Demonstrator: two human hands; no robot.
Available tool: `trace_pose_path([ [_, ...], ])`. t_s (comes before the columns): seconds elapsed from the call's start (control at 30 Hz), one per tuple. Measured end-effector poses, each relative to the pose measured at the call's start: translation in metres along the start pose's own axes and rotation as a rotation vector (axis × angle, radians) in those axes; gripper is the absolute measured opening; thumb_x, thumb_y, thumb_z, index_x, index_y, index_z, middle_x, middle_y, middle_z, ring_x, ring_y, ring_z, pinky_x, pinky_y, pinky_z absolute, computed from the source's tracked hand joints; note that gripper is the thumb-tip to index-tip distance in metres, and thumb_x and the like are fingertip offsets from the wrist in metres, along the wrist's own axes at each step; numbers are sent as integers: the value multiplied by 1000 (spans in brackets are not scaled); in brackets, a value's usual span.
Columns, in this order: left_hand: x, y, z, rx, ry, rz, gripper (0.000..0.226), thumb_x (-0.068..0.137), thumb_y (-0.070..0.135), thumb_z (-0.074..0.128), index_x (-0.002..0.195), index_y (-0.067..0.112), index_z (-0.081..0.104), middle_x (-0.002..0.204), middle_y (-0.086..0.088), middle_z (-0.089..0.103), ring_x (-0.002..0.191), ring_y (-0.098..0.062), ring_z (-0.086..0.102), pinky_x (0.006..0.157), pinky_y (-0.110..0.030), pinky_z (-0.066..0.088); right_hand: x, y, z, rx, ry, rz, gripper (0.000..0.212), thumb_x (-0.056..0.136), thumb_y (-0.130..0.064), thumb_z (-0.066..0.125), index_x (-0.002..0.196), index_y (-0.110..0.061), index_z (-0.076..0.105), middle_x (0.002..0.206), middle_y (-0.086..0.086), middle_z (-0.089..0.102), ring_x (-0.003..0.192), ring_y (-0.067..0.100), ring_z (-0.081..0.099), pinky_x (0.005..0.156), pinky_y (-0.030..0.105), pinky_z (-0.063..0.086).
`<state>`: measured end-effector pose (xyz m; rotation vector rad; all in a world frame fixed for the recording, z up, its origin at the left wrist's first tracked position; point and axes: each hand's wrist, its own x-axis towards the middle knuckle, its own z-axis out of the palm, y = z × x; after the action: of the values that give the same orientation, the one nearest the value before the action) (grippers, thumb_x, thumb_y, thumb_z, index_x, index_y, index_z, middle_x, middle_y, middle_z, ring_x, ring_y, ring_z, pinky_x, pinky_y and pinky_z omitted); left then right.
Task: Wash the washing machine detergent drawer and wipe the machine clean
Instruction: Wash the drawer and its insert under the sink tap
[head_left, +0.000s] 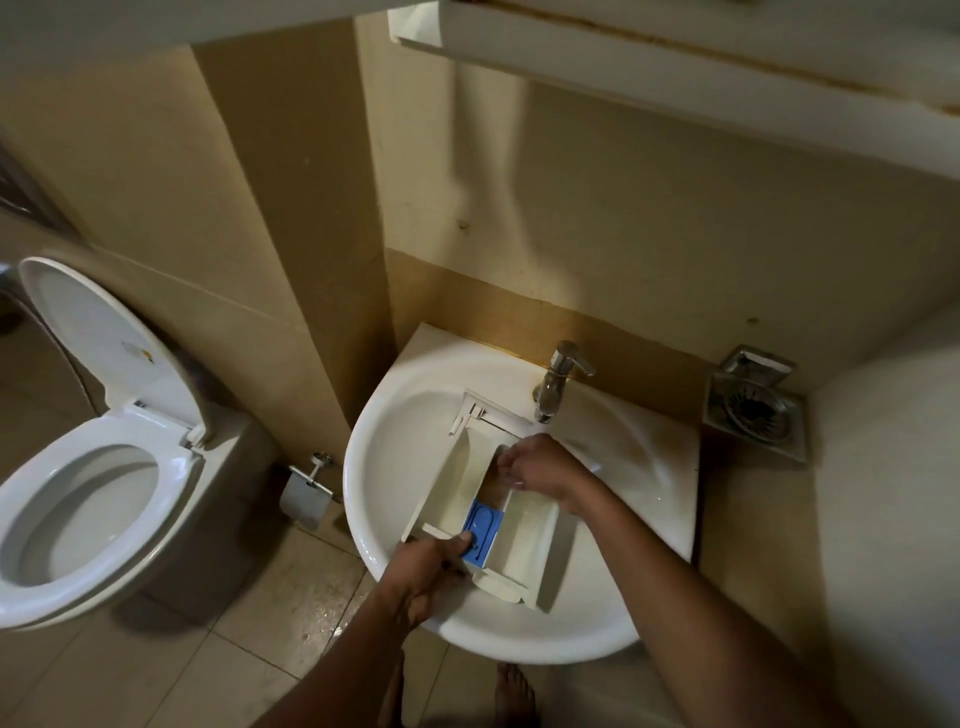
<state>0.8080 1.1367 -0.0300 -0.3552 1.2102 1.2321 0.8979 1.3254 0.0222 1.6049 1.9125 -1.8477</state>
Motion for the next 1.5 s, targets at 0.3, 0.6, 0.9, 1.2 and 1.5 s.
trace_pose_path([
  [0.3,-13,1,10,144,95,46,49,72,6,83,115,-10,65,107,-29,69,101,-44,66,95,-62,52,3,12,0,1392,33,191,21,95,0,45,102,8,63,83,20,68,79,29,69,71,31,61],
  [0.6,-13,-1,15,142,127,54,23,92,1,67,111,-11,63,101,-29,69,87,-38,66,84,-51,58,-5,-4,20,285,-80,-4,11,88,1,61,83,-4,69,83,14,69,80,25,67,88,41,56],
  [0.9,-17,-1,16,140,93,75,19,92,0,66,110,-7,65,103,-25,71,88,-35,67,73,-43,59,-2,7,1,1280,91,166,12,92,5,51,94,7,62,72,18,67,72,25,66,64,30,62],
  [1.2,-17,-1,15,185,107,97,14,91,2,69,101,-7,68,72,-17,70,62,-27,64,67,-39,56,-23,38,48,-766,144,-607,36,101,-21,45,130,-4,58,137,14,53,130,27,47,107,33,40],
  [1.5,-26,2,18,220,93,123,16,91,3,69,103,-8,69,79,-20,69,70,-30,63,73,-42,55,-29,59,58,-1343,156,-715,46,98,-25,36,131,-2,60,145,23,49,141,36,37,114,47,36],
])
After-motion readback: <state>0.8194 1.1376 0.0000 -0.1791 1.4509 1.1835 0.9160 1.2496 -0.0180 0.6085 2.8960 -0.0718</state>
